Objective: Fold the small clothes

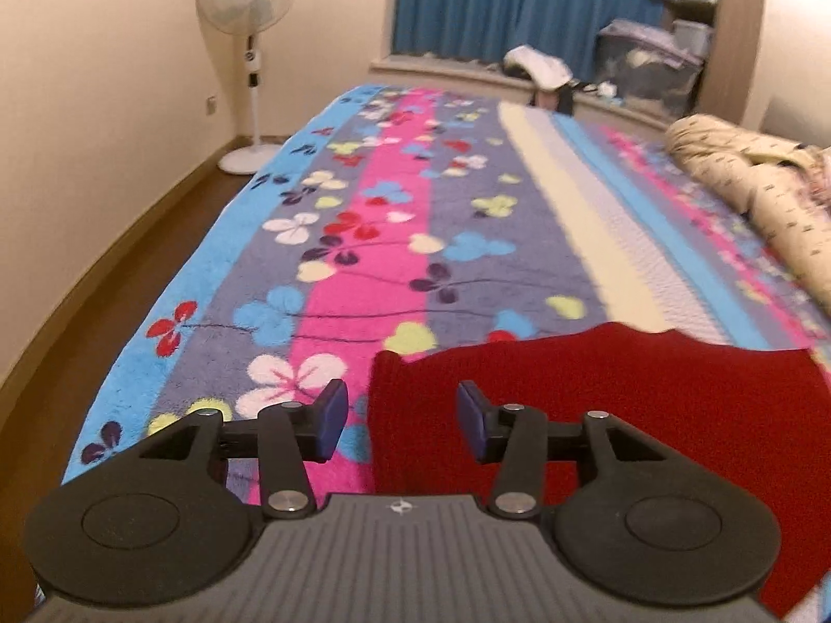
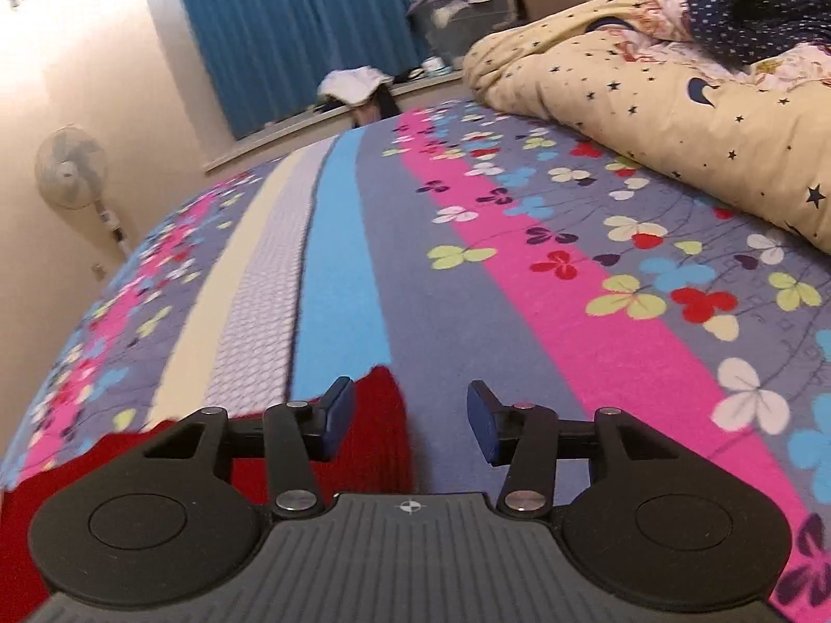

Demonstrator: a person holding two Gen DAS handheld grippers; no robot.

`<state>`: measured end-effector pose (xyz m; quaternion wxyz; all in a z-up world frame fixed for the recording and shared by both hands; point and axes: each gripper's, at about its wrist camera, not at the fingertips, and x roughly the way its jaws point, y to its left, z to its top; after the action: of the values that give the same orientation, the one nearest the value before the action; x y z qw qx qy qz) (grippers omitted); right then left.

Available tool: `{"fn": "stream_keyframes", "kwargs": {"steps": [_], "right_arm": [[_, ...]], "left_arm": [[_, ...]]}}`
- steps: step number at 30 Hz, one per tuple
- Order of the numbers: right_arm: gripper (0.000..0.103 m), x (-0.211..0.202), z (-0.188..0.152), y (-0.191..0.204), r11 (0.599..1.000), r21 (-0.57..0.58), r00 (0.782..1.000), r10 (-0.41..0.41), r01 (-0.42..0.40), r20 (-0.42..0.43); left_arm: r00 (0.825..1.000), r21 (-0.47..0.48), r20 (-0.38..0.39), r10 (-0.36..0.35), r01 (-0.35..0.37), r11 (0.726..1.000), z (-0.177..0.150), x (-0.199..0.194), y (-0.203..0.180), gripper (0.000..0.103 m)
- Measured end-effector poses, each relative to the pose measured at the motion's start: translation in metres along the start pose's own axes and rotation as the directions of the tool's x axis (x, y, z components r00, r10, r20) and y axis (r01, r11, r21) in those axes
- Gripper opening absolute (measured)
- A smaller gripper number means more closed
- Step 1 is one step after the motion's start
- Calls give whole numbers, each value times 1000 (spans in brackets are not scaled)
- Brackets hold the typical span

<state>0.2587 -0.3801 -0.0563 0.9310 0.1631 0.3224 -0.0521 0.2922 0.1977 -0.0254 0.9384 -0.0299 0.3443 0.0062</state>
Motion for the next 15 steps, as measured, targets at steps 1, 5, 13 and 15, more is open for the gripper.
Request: {"fn": "stream_keyframes", "kwargs": {"steps": [1, 5, 13, 15], "right_arm": [[50, -10, 0, -1, 1000, -4, 1000, 13, -13, -7], [61, -52, -4, -9, 996, 13, 996, 84, -84, -35], [66, -72, -43, -6, 994, -16, 974, 105, -111, -201], [67, -69, -49, -4, 994, -38, 968, 92, -103, -234]], "left_arm": [[1000, -8, -5, -11, 11, 1000, 0, -13, 0, 55], [996, -19, 0, -86, 86, 996, -8, -54, 3, 67], [976, -46, -187, -107, 100, 994, -50, -50, -4, 70], [965, -42, -232, -119, 112, 993, -55, -43, -5, 70]]}}
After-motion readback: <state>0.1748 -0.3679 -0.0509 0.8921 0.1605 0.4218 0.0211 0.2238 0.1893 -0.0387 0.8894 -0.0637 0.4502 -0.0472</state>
